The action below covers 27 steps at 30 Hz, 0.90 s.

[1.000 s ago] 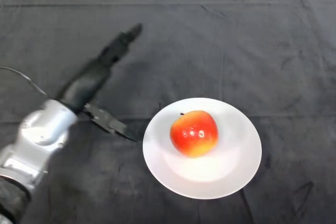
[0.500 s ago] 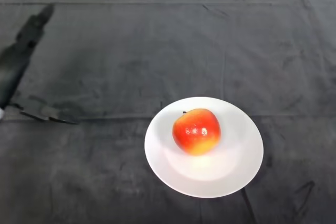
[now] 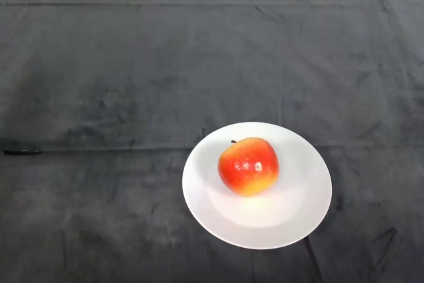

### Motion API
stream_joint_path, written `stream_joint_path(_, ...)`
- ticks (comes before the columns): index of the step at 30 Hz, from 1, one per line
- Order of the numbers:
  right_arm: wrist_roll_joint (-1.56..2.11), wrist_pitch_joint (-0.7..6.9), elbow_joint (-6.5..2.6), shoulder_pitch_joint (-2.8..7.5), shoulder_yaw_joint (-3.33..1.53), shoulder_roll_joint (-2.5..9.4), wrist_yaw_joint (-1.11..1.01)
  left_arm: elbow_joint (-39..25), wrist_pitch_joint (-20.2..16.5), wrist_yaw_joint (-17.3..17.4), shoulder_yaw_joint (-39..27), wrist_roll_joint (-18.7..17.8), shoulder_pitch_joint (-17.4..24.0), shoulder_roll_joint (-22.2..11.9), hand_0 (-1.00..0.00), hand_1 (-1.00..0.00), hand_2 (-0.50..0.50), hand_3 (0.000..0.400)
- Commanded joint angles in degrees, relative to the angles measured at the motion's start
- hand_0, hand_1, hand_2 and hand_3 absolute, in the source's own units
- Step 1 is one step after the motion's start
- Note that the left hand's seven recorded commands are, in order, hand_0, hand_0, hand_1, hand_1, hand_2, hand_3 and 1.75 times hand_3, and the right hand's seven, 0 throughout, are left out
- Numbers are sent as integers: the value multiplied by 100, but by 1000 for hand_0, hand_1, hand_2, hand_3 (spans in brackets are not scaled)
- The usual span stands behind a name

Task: Move the apple to the plate

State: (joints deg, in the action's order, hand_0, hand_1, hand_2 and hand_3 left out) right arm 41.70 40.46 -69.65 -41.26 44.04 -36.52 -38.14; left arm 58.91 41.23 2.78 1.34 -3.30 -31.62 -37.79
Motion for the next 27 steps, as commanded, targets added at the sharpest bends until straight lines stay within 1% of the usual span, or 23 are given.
stream_joint_path(1,99,17,58,-46,51,-110,10,259,151,-103,-194,-128,222,-499,0,0,0,0)
stream_joint_path(10,97,18,38,-53,51,-119,1,728,214,-225,-553,-214,321,-654,0,0,0,0)
stream_joint_path(19,94,18,22,-60,51,-126,-7,1013,182,-267,-884,-346,472,-809,0,0,0,0)
stream_joint_path(27,92,18,10,-64,50,-130,-13,1169,197,-367,-1207,-519,793,-858,0,0,0,0)
